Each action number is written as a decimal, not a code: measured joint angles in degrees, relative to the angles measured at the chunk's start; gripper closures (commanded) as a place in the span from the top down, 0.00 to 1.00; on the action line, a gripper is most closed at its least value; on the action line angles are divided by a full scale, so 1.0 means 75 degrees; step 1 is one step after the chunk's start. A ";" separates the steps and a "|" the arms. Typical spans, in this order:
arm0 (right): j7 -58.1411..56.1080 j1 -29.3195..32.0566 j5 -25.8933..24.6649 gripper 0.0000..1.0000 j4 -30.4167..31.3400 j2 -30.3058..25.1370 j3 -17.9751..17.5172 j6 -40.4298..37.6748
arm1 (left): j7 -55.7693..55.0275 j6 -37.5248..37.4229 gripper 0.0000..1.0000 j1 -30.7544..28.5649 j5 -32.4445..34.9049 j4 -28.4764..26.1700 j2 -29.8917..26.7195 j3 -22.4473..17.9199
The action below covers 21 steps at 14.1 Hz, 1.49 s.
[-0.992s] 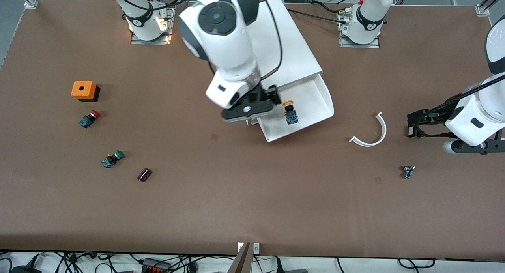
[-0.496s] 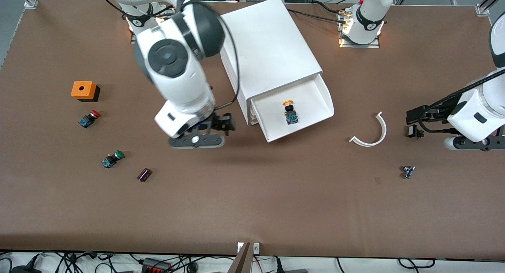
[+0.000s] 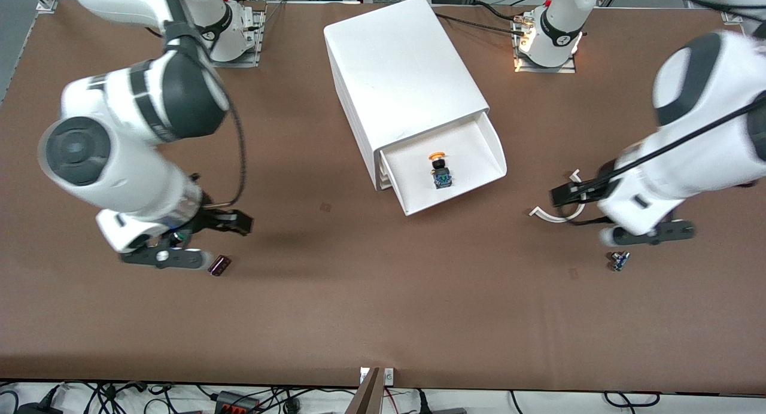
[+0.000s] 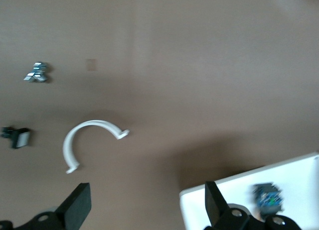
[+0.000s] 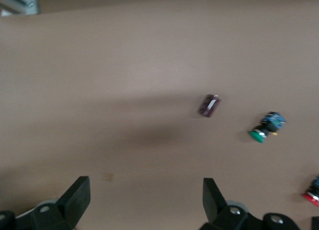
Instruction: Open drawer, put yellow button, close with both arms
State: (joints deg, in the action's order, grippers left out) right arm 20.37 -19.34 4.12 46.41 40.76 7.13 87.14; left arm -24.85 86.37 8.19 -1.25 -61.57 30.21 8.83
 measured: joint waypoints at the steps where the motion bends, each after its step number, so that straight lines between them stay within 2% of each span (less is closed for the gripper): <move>1: -0.0043 0.0226 0.0001 1.00 0.0000 -0.0052 -0.0001 -0.0059 | -0.0345 0.0282 1.00 0.0194 0.0000 -0.0091 0.0150 0.0002; 5: -0.0348 0.0696 -0.0002 1.00 0.0000 -0.0185 -0.0004 -0.0384 | -0.1197 0.1927 1.00 0.0663 0.0000 -0.0922 0.0467 0.0020; 8: -0.0665 0.1020 -0.0001 1.00 0.0074 -0.0291 -0.0004 -0.0463 | -0.1929 0.2375 1.00 0.1120 0.0000 -0.1641 0.0495 0.0037; 10: -0.0957 0.1285 -0.0002 1.00 0.0697 -0.0670 -0.0002 -0.0243 | -0.2185 0.2460 1.00 0.1413 0.0000 -0.1932 0.0494 0.0053; 13: -0.1207 0.1624 -0.0002 1.00 0.2198 -0.1669 -0.0002 0.0581 | -0.2512 0.2703 1.00 0.1617 0.0000 -0.2172 0.0467 0.0060; 15: -0.1474 0.1784 -0.0002 1.00 0.2915 -0.2260 -0.0005 0.0750 | -0.2521 0.2970 1.00 0.1611 0.0000 -0.2539 0.0328 0.0069; 18: -0.2035 0.2169 -0.0002 1.00 0.3409 -0.2843 -0.0012 0.0819 | -0.2760 0.3190 1.00 0.1591 0.0000 -0.3145 -0.0006 0.0255; 21: -0.2605 0.2505 -0.0002 1.00 0.3761 -0.3365 -0.0013 0.0822 | -0.3345 0.3187 1.00 0.1583 -0.0001 -0.3674 -0.0378 0.0701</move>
State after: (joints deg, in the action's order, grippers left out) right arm 0.83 -0.55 4.11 74.61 15.52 7.03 93.31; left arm -49.94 110.28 20.06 -1.26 -89.12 27.38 14.09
